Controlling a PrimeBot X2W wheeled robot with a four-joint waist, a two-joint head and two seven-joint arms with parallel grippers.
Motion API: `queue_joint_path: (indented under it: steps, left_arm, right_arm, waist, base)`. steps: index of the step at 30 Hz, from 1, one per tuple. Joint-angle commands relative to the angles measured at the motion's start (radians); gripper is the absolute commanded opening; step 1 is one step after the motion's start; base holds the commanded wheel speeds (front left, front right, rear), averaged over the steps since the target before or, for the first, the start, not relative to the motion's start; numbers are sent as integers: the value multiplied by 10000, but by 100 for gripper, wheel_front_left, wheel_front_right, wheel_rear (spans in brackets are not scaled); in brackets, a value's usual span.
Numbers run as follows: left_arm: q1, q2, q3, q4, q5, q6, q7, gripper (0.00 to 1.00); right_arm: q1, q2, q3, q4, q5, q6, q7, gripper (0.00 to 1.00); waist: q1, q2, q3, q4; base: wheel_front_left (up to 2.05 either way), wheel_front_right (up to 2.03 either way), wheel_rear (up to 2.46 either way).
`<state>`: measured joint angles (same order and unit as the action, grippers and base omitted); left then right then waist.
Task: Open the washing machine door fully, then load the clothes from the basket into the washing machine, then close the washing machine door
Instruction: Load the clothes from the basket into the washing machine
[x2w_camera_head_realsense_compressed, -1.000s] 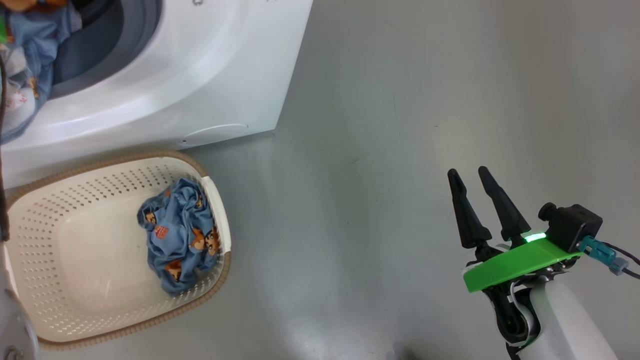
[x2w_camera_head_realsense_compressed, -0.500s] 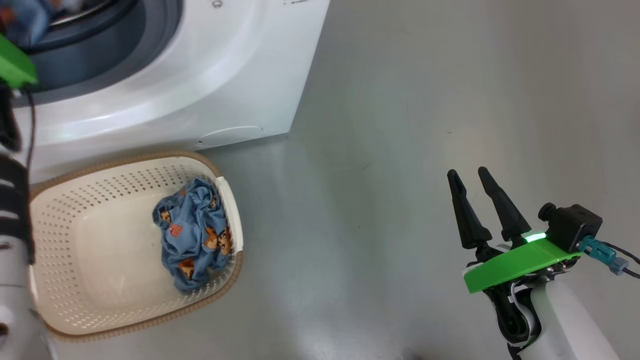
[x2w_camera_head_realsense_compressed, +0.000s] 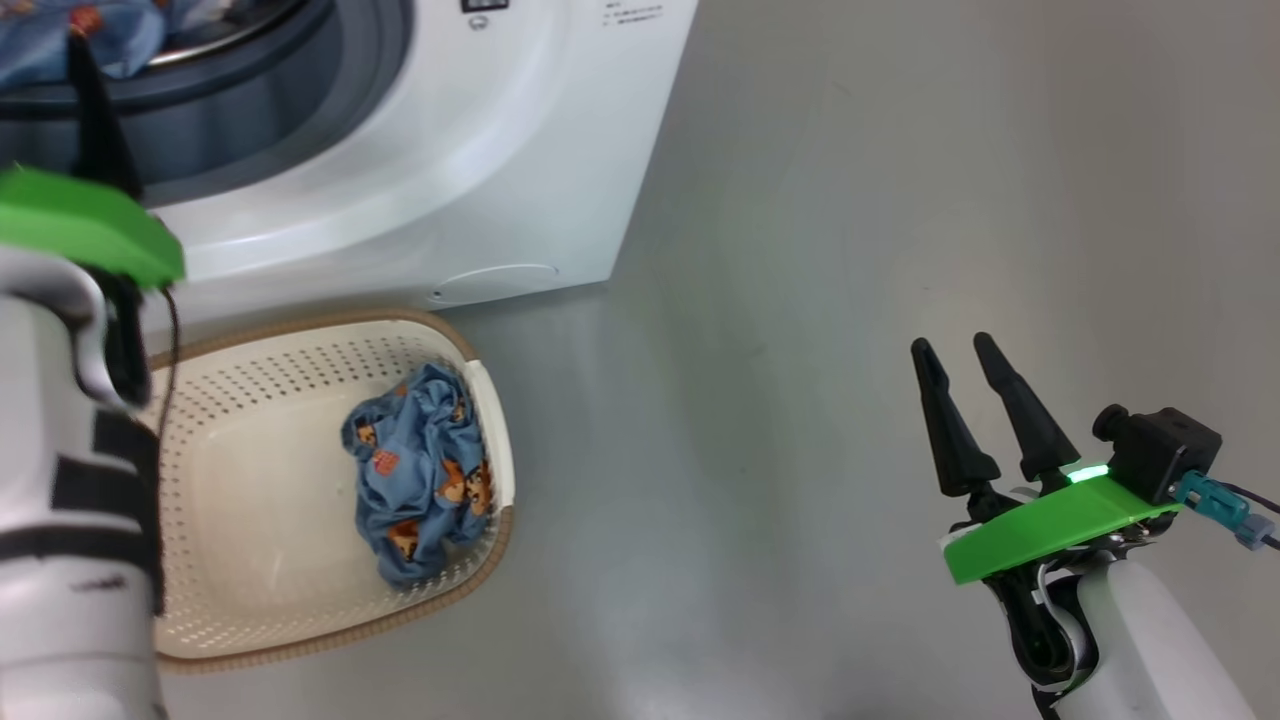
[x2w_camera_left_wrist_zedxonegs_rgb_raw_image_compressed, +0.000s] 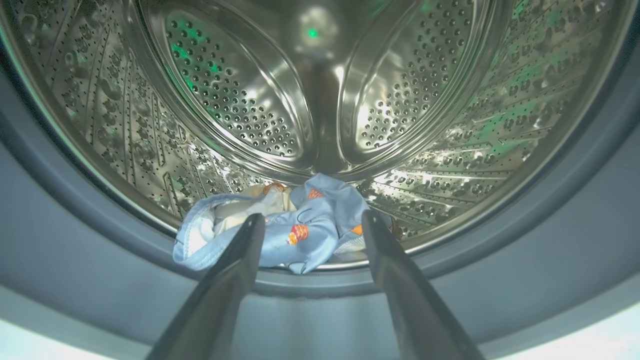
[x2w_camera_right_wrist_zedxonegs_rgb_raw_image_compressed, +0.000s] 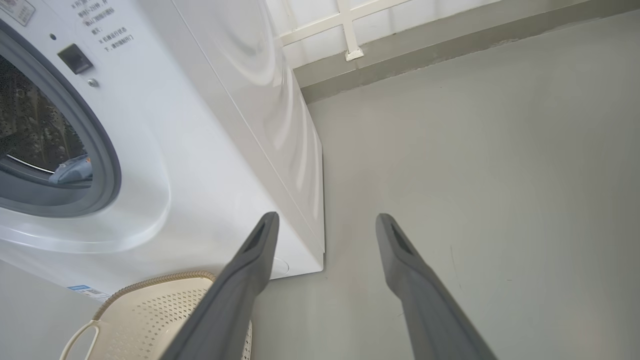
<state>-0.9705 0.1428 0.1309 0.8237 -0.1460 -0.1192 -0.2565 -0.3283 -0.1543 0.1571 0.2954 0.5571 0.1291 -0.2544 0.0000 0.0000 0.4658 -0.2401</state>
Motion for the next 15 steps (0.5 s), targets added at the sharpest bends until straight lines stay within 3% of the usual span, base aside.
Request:
queue_joint_path:
  steps: [1, 15]
  left_arm:
    - [414, 290, 215, -411, 3, -35, -53, 100]
    - [3086, -404, 292, -2212, 225, -104, -53, 100]
  right_arm:
    - [226, -121, 129, -211, -21, 16, -74, 100]
    - [556, -487, -237, -273, -114, 16, -74, 100]
  waist:
    - [0, 0, -121, 137]
    - [0, 0, -628, 706]
  base:
    - [0, 0, 0]
    - [0, 0, 0]
